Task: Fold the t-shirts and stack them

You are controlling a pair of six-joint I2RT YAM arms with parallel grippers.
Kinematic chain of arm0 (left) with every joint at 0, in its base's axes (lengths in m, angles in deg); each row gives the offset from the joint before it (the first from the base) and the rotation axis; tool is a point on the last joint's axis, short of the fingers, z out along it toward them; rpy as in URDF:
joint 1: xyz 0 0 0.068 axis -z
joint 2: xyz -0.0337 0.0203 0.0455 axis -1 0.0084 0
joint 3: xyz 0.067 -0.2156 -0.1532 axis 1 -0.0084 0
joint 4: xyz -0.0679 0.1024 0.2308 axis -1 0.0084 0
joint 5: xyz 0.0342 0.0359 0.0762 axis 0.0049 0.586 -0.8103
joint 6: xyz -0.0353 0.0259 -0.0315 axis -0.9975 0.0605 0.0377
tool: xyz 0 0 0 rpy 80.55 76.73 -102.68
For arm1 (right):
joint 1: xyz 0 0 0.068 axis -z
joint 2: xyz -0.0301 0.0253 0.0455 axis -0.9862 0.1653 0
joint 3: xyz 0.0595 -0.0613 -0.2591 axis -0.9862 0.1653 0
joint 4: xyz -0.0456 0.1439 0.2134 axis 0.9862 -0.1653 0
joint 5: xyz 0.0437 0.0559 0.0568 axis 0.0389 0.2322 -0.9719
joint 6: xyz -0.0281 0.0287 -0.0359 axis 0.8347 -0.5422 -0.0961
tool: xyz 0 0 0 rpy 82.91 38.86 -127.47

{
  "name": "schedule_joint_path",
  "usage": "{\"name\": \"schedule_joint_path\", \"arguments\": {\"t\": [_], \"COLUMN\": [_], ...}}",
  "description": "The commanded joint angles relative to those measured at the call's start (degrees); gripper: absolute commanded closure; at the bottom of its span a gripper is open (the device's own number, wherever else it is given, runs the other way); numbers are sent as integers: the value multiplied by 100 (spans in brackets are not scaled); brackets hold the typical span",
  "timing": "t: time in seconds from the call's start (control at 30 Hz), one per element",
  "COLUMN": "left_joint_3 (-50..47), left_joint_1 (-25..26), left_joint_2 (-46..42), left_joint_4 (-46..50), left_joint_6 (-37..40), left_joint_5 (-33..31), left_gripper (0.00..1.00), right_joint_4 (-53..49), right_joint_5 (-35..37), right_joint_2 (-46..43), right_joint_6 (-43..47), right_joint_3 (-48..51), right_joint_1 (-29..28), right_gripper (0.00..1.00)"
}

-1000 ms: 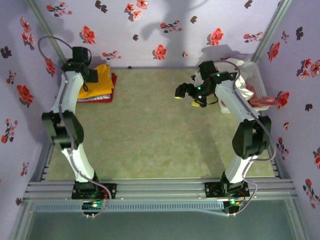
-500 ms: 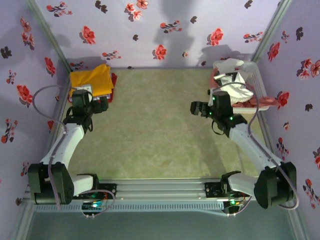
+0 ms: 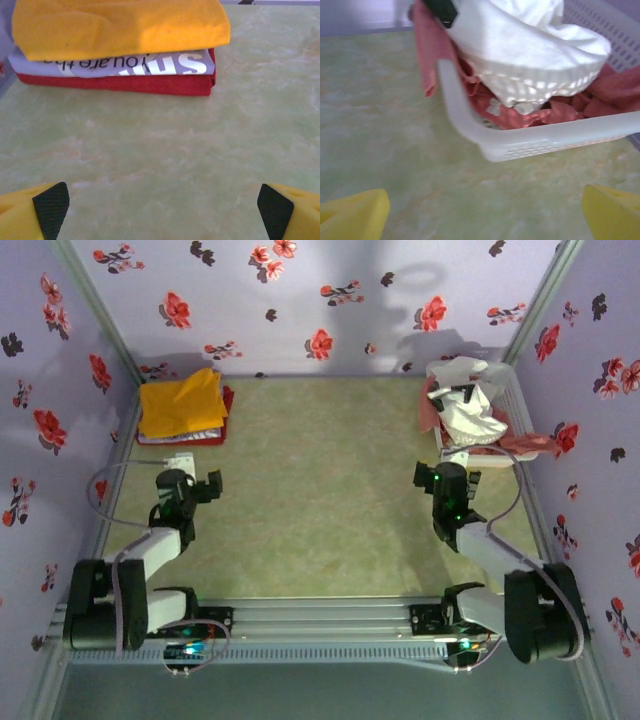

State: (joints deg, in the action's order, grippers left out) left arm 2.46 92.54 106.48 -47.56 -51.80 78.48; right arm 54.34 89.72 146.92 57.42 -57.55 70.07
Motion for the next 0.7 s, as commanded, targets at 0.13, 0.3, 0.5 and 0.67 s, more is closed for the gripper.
{"name": "schedule_joint_path", "arguments": {"t": [0.13, 0.3, 0.5, 0.67], "left_joint_3": [-189, -598, -425, 348], "left_joint_1": [-13, -126, -145, -207], "left_joint_2": [891, 1352, 1717, 1720], "left_joint_4": [-2201, -3273, -3240, -1877], "left_joint_6": [517, 386, 443, 320], "left_joint_5": [10, 26, 145, 136], "left_gripper": [0, 1, 0, 0], "right_joint_4": [2257, 2863, 2661, 2688], "right_joint_5": [-35, -303, -755, -842], "right_joint_2": [1169, 1572, 1710, 1981], "right_joint_6": [284, 259, 252, 220], "right_joint_3": [302, 444, 277, 197], "right_joint_1": [410, 496, 614, 666], "right_gripper": [1, 1, 1, 1]}}
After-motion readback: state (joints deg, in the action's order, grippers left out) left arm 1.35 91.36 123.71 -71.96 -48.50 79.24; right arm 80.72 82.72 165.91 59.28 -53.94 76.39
